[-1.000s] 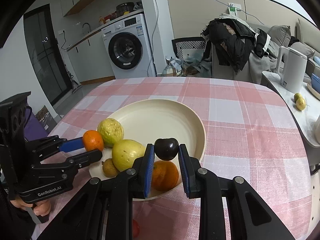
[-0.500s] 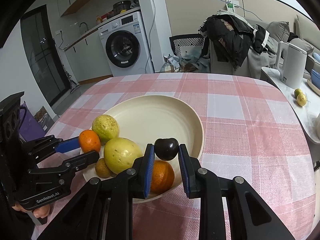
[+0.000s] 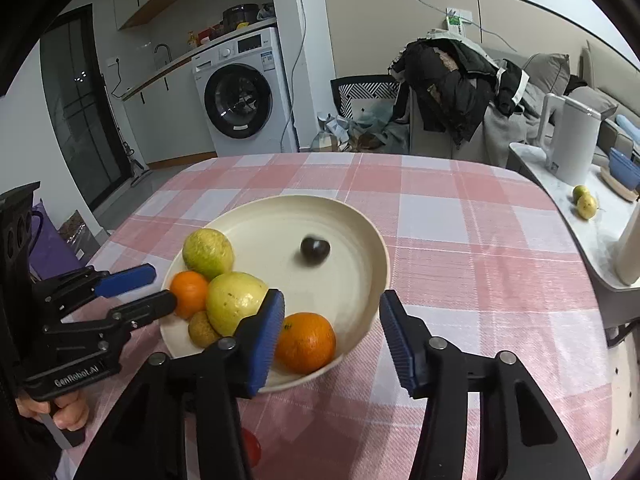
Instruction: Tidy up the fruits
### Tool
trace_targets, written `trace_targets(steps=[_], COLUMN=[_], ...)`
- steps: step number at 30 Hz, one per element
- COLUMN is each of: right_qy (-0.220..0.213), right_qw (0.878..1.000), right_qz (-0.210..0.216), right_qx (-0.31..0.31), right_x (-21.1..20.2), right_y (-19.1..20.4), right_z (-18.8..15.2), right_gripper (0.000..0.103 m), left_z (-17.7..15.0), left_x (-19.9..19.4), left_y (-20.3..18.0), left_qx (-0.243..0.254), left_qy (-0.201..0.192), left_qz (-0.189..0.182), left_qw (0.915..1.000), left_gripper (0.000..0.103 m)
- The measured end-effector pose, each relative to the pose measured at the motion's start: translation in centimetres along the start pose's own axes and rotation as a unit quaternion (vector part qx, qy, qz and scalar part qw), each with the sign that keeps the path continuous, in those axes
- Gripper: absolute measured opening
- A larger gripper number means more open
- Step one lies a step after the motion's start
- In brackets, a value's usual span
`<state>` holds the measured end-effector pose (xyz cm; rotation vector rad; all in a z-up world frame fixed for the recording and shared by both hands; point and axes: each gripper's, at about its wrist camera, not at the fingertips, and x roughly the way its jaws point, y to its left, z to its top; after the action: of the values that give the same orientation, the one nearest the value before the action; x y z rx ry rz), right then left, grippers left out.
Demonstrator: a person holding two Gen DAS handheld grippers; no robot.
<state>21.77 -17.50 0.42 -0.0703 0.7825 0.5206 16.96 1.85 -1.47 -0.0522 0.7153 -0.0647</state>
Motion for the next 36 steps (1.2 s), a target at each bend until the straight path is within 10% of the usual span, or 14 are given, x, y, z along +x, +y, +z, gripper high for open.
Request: trace_targets(steps=[6, 17, 36], right_qy=[-0.015, 0.001, 0.018], right_qw=[1.0, 1.0, 0.999], right_qz=[-0.016, -0.018, -0.003], right_qx=[-0.015, -0.021, -0.031], right_x=[-2.4, -4.8, -6.3], right_y=[0.6, 1.0, 2.5], right_z=[-0.9, -3.7, -6.2], right_gripper=[0.099, 0.101, 0.103], left_z=[-0.7, -2.9, -5.3], left_x=[-3.3, -8.6, -7.6], left_y=[-0.4, -1.2, -2.8], left_qx=[0.001, -0.004, 0.016], left_qy=[-0.032, -0.061, -0.035], left_qz=[0.013, 0.022, 0.013], left_qw=[0.9994, 0.9979, 0.9992], left_gripper=[0.08, 0.102, 0.102])
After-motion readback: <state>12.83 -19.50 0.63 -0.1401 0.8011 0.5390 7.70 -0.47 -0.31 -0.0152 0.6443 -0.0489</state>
